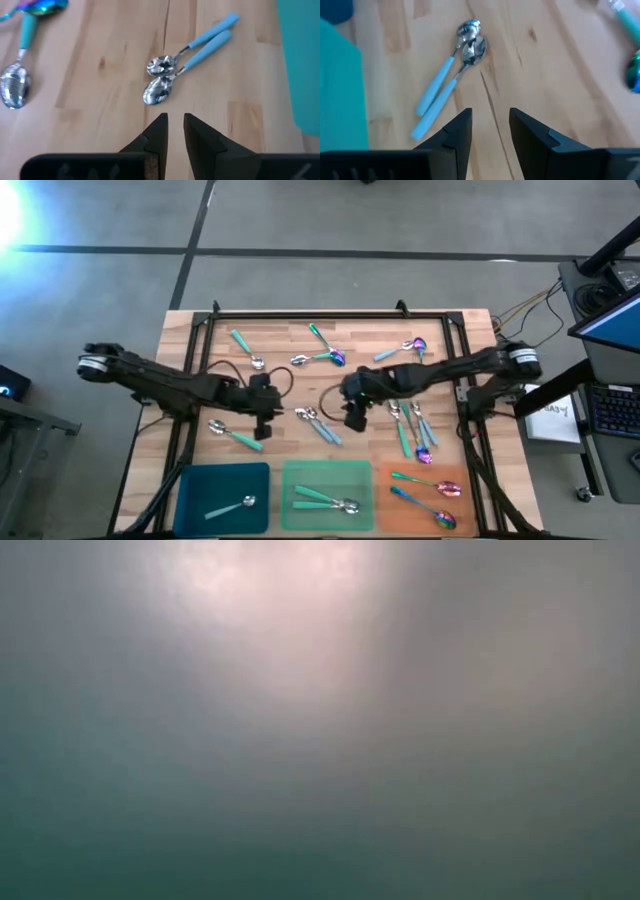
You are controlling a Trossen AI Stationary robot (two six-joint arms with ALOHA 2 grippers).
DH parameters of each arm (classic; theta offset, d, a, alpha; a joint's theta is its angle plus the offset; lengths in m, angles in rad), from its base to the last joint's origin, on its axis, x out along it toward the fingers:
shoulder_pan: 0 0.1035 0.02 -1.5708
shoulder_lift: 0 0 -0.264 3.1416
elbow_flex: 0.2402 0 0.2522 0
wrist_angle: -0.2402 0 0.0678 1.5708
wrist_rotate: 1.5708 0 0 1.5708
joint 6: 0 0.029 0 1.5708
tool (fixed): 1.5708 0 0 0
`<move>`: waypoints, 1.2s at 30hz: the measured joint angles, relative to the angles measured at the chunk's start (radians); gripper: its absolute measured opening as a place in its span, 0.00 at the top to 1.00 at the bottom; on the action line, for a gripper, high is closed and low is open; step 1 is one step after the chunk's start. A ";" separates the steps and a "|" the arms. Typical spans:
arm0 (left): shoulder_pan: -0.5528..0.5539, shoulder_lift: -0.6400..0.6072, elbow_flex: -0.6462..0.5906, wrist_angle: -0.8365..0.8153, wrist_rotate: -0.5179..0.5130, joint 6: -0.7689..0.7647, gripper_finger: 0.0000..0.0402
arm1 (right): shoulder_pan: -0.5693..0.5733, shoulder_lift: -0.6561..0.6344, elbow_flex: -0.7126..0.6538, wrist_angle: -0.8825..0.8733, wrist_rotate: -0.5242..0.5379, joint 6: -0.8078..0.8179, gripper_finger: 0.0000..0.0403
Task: Sort silverware by color (type)
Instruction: Put the light blue spoon into the blue bin
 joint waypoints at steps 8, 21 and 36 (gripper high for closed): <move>0.000 -0.095 -0.018 0.163 -0.001 -0.124 0.89 | -0.067 0.156 0.078 0.008 -0.093 -0.108 0.69; -0.008 -0.042 0.043 0.162 -0.051 -0.296 0.89 | -0.129 0.185 0.098 -0.304 0.220 -0.331 0.69; -0.002 -0.059 0.065 0.119 -0.194 -0.145 0.89 | -0.473 0.148 0.096 -0.384 0.201 -0.414 0.63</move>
